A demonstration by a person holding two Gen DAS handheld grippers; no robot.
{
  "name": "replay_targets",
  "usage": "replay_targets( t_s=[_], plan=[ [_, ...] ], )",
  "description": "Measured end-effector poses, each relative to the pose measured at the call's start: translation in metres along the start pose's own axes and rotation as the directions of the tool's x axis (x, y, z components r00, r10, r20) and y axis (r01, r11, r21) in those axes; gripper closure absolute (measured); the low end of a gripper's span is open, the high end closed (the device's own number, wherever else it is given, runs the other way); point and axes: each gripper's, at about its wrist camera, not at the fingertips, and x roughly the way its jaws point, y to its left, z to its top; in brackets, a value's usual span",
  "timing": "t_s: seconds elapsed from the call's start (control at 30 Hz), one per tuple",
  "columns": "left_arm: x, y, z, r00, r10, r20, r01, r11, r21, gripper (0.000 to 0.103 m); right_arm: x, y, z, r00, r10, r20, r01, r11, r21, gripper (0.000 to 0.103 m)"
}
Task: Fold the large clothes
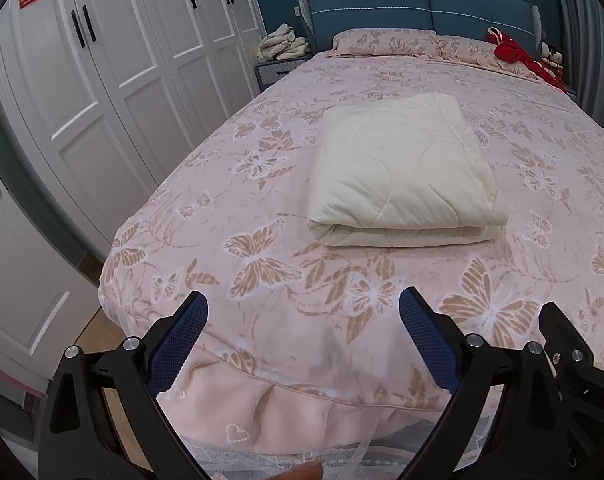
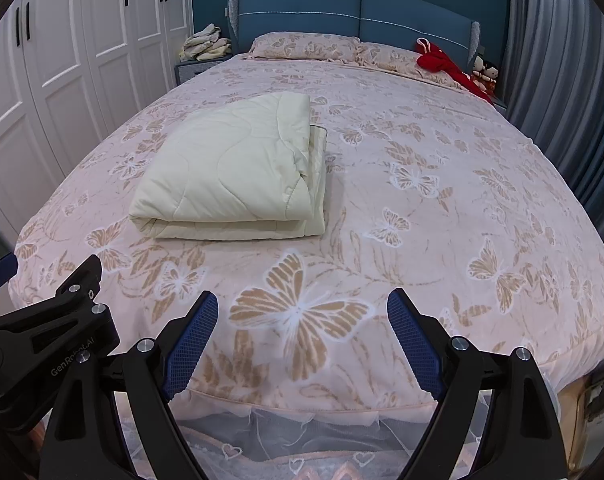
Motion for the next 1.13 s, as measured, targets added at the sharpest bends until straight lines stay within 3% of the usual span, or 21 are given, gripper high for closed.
replay_targets(
  t_s=[0.9, 1.13],
  plan=[
    [-0.0016, -0.0044, 0.0009, 1.000, 0.001, 0.005, -0.001, 1.000, 0.016, 0.010, -0.0004, 0.0004, 0.0002, 1.000, 0.001, 0.002, -0.001, 1.000, 0.000, 0.018],
    [-0.0001, -0.0034, 0.0019, 1.000, -0.025, -0.004, 0.025, 1.000, 0.002, 0.017, -0.0016, 0.0064, 0.0024, 1.000, -0.002, 0.004, 0.002, 1.000, 0.009, 0.018]
  ],
)
